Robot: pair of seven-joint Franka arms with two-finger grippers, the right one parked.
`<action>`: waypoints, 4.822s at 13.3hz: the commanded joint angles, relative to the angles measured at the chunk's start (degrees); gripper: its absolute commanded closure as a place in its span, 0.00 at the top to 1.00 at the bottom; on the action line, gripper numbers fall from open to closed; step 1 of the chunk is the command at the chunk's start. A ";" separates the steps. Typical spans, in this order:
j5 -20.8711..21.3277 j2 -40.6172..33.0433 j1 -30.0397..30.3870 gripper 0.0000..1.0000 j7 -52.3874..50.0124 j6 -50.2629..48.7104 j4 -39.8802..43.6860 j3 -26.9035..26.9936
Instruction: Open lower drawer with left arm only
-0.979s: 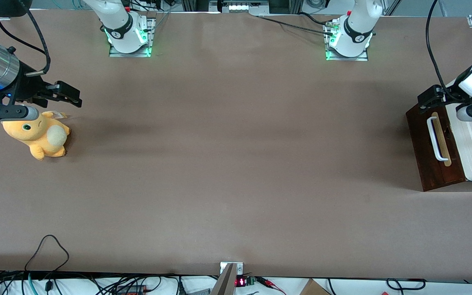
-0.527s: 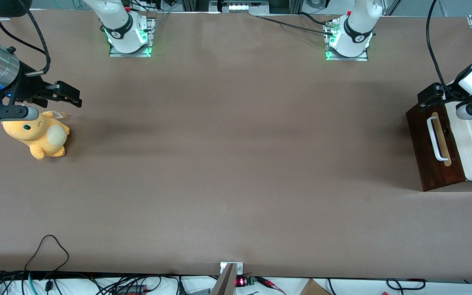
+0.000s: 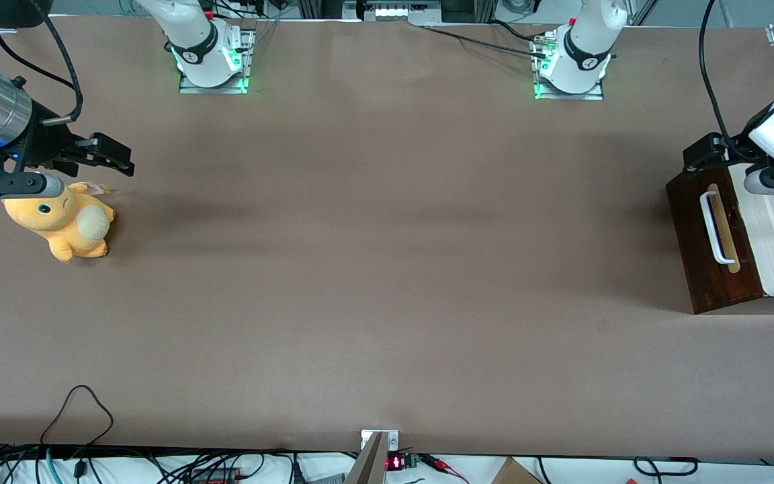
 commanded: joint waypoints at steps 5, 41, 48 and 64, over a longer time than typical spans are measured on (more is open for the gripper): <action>-0.61 0.08 0.32 1.00 3.81 -1.58 0.76 0.55; 85.35 20.39 0.49 0.99 -61.66 7.56 -43.18 -8.33; 85.53 20.83 1.28 0.73 -62.72 6.94 -43.36 -8.15; 87.55 22.05 1.28 0.47 -64.83 7.20 -43.19 -6.66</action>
